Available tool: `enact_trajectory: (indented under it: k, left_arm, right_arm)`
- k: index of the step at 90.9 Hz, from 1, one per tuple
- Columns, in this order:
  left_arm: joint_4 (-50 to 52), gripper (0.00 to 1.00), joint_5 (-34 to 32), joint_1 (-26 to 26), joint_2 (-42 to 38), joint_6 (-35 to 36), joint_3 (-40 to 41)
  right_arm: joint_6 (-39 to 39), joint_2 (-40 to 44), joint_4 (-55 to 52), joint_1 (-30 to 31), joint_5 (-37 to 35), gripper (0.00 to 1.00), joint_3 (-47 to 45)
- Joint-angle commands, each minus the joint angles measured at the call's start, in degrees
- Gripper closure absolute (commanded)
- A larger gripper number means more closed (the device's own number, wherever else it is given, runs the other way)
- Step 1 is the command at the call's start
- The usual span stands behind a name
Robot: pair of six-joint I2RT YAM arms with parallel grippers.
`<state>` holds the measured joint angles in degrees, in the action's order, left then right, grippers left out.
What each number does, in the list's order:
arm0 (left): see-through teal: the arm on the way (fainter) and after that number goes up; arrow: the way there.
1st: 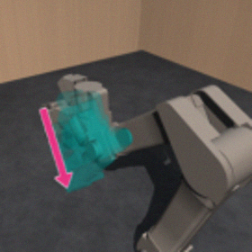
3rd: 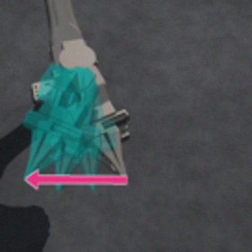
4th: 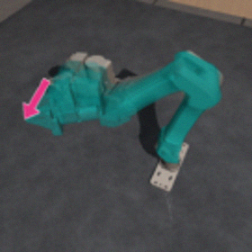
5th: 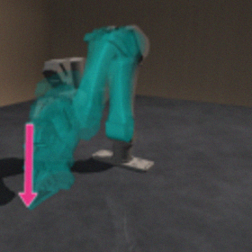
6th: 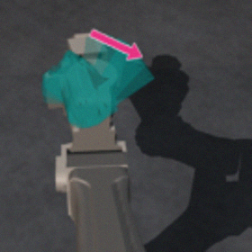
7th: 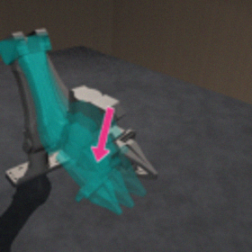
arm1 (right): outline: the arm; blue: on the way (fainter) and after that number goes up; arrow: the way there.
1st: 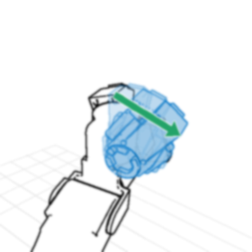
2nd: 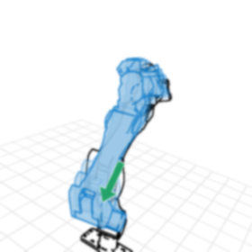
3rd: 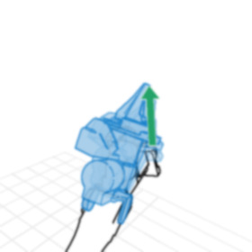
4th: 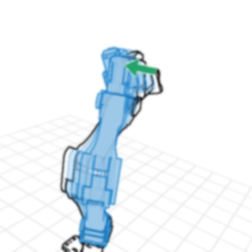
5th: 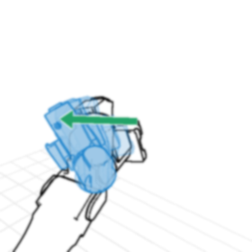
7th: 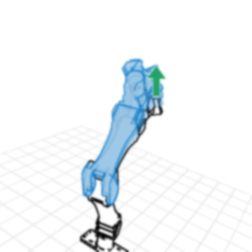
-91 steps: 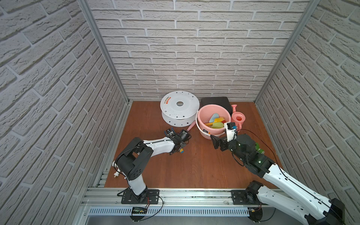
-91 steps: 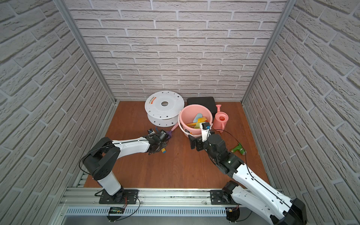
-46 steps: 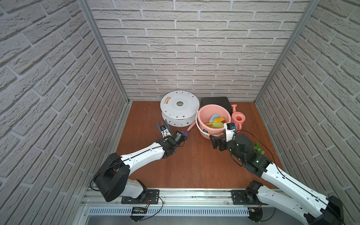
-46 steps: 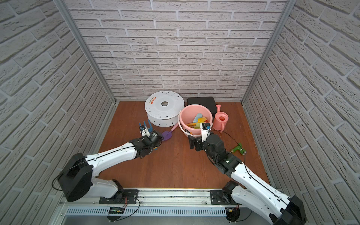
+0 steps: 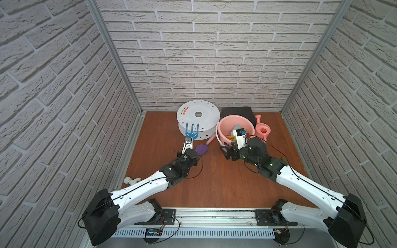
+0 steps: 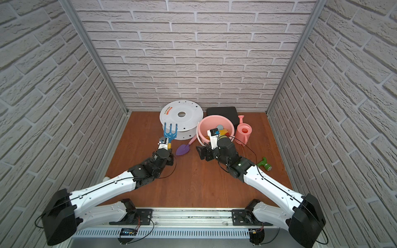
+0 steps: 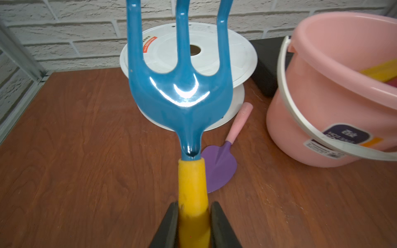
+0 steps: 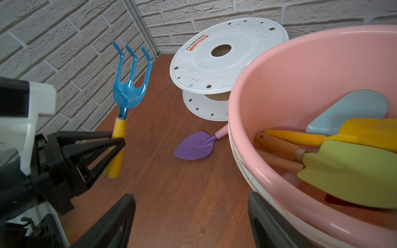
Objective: Organize the gardening tools
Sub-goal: Pick up the gardening tool from the center of the board.
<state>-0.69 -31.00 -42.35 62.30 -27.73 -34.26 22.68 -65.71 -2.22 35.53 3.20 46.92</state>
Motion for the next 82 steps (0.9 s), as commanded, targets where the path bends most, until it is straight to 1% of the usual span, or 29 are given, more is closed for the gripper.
enact_trajectory:
  k: [1,12,17,21,26,36,42,47,54,75,78,82]
  left_arm:
    - [-10.1,1.00,5.3,-0.5,-1.5,7.5,2.4]
    - [-12.8,1.00,8.0,-1.0,-2.5,9.2,4.1]
    - [-14.1,1.00,9.4,-1.1,-2.9,9.5,4.9]
    - [-15.0,1.00,9.6,-1.1,-3.2,9.7,5.4]
    - [-15.7,1.00,12.5,-1.1,-3.5,9.9,5.8]
    - [-16.7,1.00,14.8,-1.3,-4.1,9.9,6.3]
    - [-17.2,1.00,15.5,-1.3,-4.6,9.8,6.6]
    - [-17.5,1.00,15.7,-1.3,-5.0,9.4,6.9]
    - [-17.7,1.00,16.3,-1.3,-6.1,8.8,7.2]
    - [-18.5,1.00,18.7,-1.2,-8.5,8.1,8.3]
    - [-18.6,1.00,18.8,-1.3,-8.6,8.1,8.3]
    - [-18.6,1.00,19.0,-1.2,-8.7,8.1,8.4]
  right_arm:
    - [1.9,-2.7,2.5,0.1,4.3,0.19,4.6]
    - [2.2,-6.7,1.5,0.1,5.5,0.23,9.2]
    - [2.2,-9.0,1.3,0.0,7.1,0.29,11.4]
    - [2.4,-10.8,1.1,0.0,8.0,0.31,12.8]
    - [2.7,-13.0,1.2,0.0,9.8,0.37,14.3]
    - [3.7,-16.8,1.9,-0.1,12.7,0.47,16.5]
    - [5.0,-18.5,3.4,-0.2,14.4,0.54,16.7]
    - [6.3,-19.7,4.8,-0.3,15.6,0.56,16.7]
    - [7.9,-20.7,6.5,-0.4,17.1,0.62,16.4]
    - [13.1,-21.2,15.3,-1.2,19.0,0.69,13.5]
    - [13.4,-21.4,15.7,-1.4,19.1,0.71,13.5]
    - [13.8,-21.5,16.1,-1.5,19.4,0.78,13.7]
